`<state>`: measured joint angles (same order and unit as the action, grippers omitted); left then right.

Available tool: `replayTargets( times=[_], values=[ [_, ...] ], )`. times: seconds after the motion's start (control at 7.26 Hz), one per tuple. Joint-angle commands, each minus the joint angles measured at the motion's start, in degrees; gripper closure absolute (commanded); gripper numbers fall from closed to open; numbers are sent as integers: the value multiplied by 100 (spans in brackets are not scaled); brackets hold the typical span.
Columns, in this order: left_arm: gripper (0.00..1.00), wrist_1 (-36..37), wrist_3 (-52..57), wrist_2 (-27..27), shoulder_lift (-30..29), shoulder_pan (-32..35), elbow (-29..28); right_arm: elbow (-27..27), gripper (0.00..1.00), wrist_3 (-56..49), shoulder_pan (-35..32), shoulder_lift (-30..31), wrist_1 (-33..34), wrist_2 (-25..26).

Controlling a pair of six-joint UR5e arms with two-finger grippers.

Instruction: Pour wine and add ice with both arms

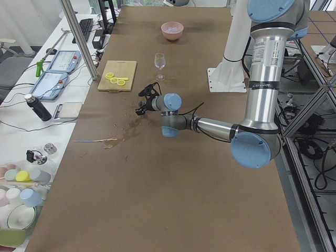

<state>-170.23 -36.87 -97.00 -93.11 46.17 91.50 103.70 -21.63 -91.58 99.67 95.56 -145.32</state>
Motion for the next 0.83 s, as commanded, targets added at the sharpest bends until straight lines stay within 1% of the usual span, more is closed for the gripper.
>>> replayTargets(
  times=[0.0, 0.14, 0.28, 0.41, 0.55, 0.69],
  values=[
    [2, -561, -363, 498, -14, -399, -210, -16, 0, 0, 0, 0, 7, -5],
    [2, -912, -921, 785, -6, -529, -403, -16, 0, 0, 0, 0, 7, -14],
    [2, -907, -1353, 1136, -23, -696, -518, -8, 0, 9, 0, 0, 7, -14],
    [2, -933, -1357, 1175, -171, -706, -719, 10, 0, 9, 0, 0, 7, -14],
    [2, -924, -1270, 1436, -338, -715, -887, 1, 0, 9, 0, -9, 7, -14],
    [2, -907, -826, 1613, -357, -776, -923, 10, 0, 9, 0, 0, 7, -14]
  ],
)
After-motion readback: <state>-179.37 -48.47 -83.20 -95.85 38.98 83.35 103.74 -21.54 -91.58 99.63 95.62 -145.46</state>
